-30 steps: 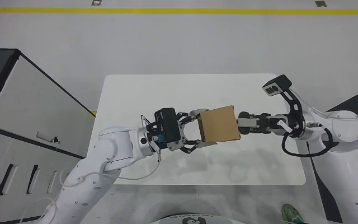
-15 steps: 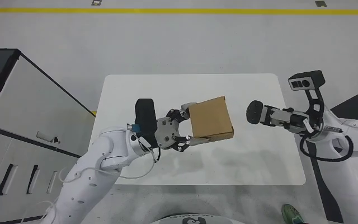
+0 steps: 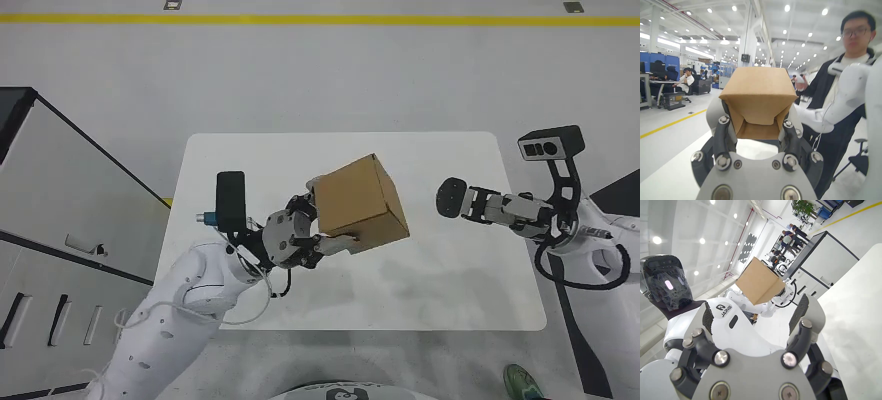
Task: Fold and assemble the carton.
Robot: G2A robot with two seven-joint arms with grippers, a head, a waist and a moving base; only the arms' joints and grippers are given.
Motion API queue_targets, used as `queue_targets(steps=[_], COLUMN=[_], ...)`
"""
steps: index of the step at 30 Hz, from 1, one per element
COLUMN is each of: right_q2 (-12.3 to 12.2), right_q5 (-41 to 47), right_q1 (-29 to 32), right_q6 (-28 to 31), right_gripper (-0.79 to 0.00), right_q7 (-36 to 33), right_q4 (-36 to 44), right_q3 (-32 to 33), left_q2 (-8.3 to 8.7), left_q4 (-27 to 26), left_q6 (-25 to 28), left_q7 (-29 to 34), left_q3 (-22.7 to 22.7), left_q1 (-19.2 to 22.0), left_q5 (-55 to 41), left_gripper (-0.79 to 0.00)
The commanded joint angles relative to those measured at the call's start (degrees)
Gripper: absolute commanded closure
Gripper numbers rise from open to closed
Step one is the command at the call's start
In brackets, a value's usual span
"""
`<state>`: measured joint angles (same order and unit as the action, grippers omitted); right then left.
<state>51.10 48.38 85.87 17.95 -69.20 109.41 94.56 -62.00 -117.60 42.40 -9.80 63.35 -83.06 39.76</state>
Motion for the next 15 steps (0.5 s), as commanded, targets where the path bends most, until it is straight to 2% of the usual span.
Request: queue_targets(steps=[1, 5, 12, 15], right_q2=[0.05, 0.19, 0.19, 0.19], right_q5=[-0.17, 0.41, 0.41, 0.41], right_q1=[0.18, 0.47, 0.47, 0.47], right_q6=[-0.03, -0.65, -0.65, -0.65], right_gripper=[-0.785, -0.785, -0.785, -0.785], right_q7=[-0.05, -0.24, -0.24, -0.24], right_q4=[0.04, 0.37, 0.37, 0.37], right_q3=[0.19, -0.03, -0.03, -0.03], left_q2=[-0.12, -0.12, -0.12, -0.31], left_q4=[1.05, 3.08, 3.08, 4.35], left_q6=[3.66, 10.63, 10.63, 9.49], left_q7=[-1.23, 0.97, 0.97, -0.53], left_q3=[-1.02, -3.18, -3.18, -3.37], left_q1=[-0.25, 0.28, 0.28, -0.96], left_q5=[-4.07, -9.23, -9.23, -12.22], left_gripper=[0.000, 0.000, 0.000, 0.000])
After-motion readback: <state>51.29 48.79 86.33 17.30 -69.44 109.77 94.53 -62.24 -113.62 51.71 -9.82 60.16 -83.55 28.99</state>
